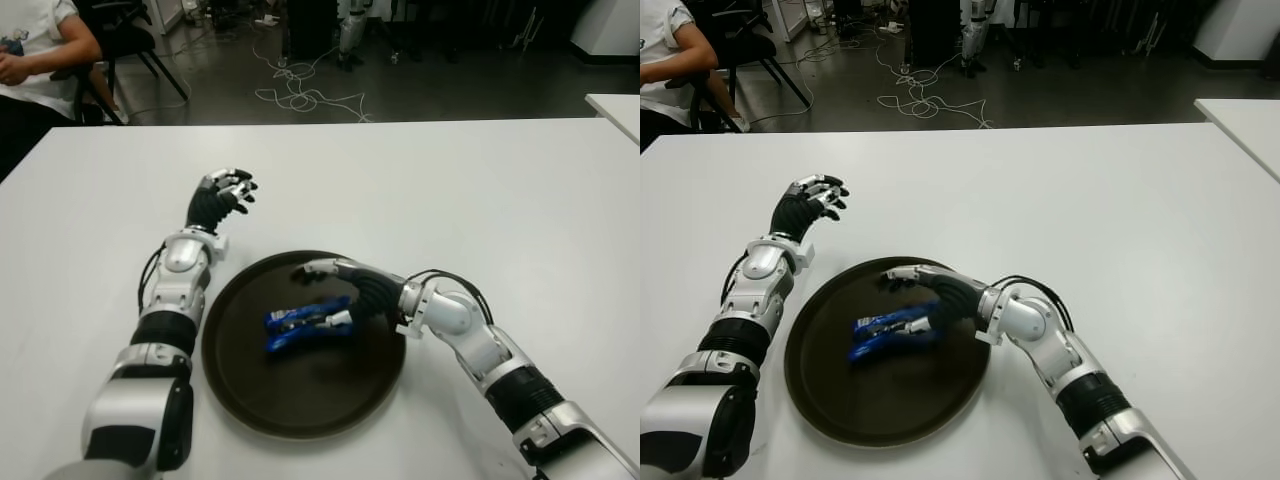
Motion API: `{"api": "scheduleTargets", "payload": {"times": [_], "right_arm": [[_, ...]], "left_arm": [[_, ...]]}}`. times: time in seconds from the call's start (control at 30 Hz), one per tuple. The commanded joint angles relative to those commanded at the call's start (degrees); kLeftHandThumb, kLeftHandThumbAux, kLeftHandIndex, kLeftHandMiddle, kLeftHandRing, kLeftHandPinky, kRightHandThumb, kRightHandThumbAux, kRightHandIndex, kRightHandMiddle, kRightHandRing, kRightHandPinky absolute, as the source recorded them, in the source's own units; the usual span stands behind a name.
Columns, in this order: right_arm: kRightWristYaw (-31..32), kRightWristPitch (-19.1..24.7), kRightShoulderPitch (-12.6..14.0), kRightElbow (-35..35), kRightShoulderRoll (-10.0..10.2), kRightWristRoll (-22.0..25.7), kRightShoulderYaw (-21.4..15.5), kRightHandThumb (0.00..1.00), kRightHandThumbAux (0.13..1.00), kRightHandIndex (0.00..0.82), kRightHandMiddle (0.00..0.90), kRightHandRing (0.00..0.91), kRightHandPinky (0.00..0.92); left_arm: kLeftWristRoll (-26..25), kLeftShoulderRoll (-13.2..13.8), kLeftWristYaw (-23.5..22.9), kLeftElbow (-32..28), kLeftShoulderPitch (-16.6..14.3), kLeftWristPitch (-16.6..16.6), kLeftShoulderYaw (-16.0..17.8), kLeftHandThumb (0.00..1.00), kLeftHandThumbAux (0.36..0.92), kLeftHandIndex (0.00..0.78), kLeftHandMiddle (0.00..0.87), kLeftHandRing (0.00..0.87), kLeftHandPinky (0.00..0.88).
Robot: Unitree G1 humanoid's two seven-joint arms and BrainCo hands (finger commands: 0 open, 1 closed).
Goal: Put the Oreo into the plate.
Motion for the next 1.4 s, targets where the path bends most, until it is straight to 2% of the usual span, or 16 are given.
{"api": "scheduleTargets", "payload": {"times": [0.17, 0.27, 0.73, 1.03, 1.17, 1.3, 1.37, 1.4], "right_arm": [[-0.4, 1.2, 0.1, -0.3, -0.2, -1.1, 0.3, 0.0, 0.471, 0.0, 0.0, 0.0, 0.035], [-0.7, 1.7, 0.0, -0.2, -0.3, -2.0, 0.4, 0.0, 0.412, 0.0, 0.0, 0.0, 0.033], [-1.7, 2.8, 0.5, -0.2, 0.2, -2.5, 0.3, 0.0, 0.331, 0.0, 0.0, 0.0, 0.003], [-2.3, 2.9, -0.3, -1.0, -0.8, -3.0, -0.5, 0.0, 0.317, 0.0, 0.0, 0.0, 0.003], [1.2, 5.2, -3.5, -2.2, -2.4, 1.7, -4.1, 0.0, 0.298, 0.0, 0.0, 0.0, 0.0], [0.2, 5.9, -6.0, -2.5, -3.4, 5.3, -9.4, 0.0, 0.281, 0.0, 0.0, 0.0, 0.0], [-0.9, 4.2, -7.6, 0.7, -3.7, 7.7, -12.5, 0.0, 0.296, 0.0, 0.0, 0.0, 0.0], [-1.1, 2.4, -8.4, 3.0, -4.6, 9.5, -14.7, 0.0, 0.302, 0.0, 0.0, 0.0, 0.0]], "left_arm": [[0.0, 0.0, 0.1, -0.4, 0.1, 0.5, -0.1, 0.833, 0.673, 0.419, 0.465, 0.498, 0.555], [0.0, -0.1, 0.1, -0.5, 0.0, 0.7, -0.1, 0.833, 0.672, 0.419, 0.466, 0.504, 0.555], [0.1, 0.1, -0.1, -0.7, 0.1, 0.8, -0.2, 0.833, 0.673, 0.419, 0.464, 0.49, 0.54], [0.0, -0.1, 0.1, -0.7, 0.2, 0.5, -0.3, 0.833, 0.672, 0.419, 0.465, 0.496, 0.539], [-0.2, -0.2, 0.0, -0.9, 0.4, 0.4, -0.2, 0.833, 0.672, 0.419, 0.466, 0.5, 0.55], [-0.4, -0.4, 0.1, -1.0, 0.4, 0.7, 0.0, 0.833, 0.672, 0.419, 0.466, 0.501, 0.545], [-0.4, -0.3, 0.1, -0.7, 0.2, 0.9, 0.0, 0.833, 0.672, 0.419, 0.465, 0.499, 0.543], [-0.3, -0.2, 0.1, -0.5, 0.1, 0.9, 0.0, 0.833, 0.672, 0.419, 0.465, 0.499, 0.544]]}}
